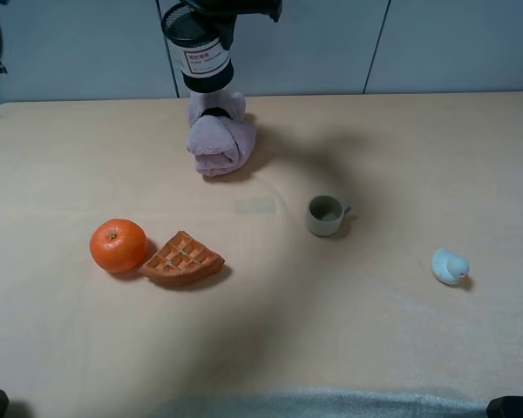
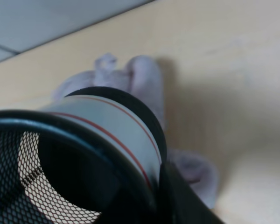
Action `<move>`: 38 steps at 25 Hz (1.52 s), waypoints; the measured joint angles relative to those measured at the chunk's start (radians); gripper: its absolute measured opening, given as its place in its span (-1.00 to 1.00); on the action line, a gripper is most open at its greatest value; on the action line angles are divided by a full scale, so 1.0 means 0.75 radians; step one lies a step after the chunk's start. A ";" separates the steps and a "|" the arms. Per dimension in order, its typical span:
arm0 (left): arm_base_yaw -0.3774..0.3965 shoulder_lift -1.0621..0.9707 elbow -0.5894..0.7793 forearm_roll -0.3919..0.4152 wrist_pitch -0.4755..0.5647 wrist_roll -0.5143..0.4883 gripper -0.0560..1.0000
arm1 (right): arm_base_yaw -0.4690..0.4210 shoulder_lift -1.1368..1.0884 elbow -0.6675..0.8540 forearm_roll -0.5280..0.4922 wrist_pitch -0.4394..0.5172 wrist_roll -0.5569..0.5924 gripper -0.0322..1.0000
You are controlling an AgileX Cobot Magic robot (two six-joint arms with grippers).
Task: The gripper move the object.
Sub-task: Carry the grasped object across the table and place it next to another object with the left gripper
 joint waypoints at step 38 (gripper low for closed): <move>-0.229 0.270 -0.062 -0.010 -0.282 -0.091 -0.81 | 0.000 0.000 0.000 0.000 0.000 0.000 0.40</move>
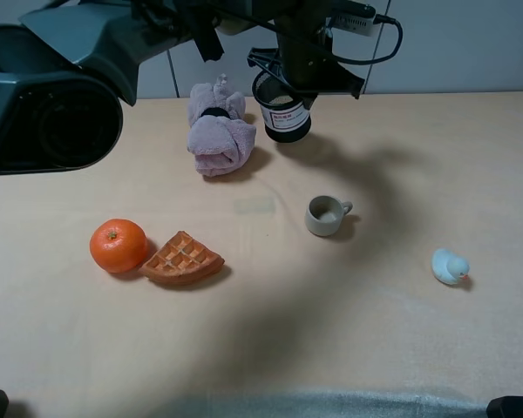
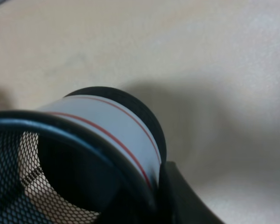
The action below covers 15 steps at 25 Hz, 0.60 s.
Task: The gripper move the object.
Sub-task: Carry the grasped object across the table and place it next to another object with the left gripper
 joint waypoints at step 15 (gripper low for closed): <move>0.000 0.071 0.000 -0.047 -0.068 -0.008 -0.81 | 0.000 0.000 0.000 0.000 0.000 0.000 0.40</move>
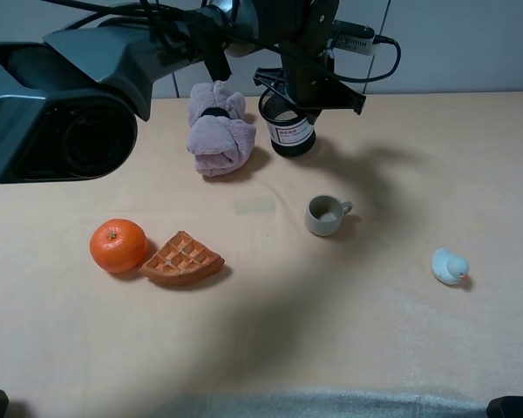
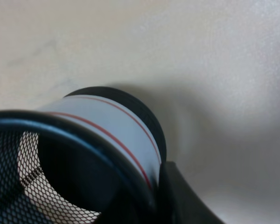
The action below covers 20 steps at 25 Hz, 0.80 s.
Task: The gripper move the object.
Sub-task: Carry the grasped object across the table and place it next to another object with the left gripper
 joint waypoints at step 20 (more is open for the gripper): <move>0.000 0.004 0.000 -0.003 -0.024 -0.003 -0.48 | 0.000 0.000 0.000 0.000 0.000 0.000 0.40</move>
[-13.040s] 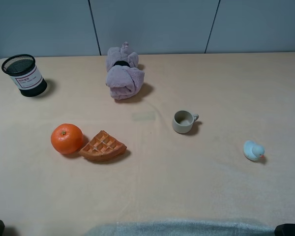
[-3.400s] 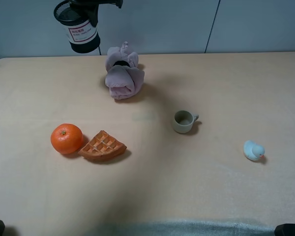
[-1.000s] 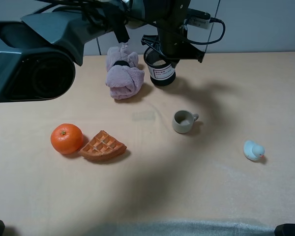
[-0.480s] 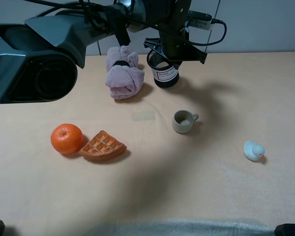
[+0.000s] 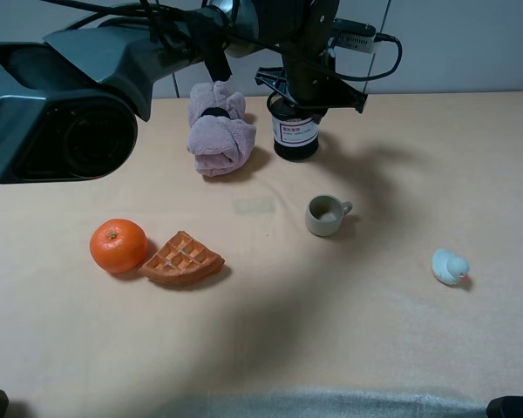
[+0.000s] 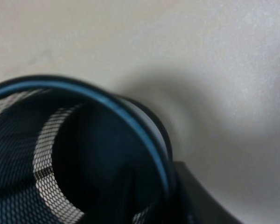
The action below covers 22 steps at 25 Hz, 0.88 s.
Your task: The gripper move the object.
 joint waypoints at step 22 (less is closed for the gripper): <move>0.000 0.000 0.000 0.000 -0.050 0.000 0.54 | 0.000 0.000 0.000 0.000 0.000 0.000 0.40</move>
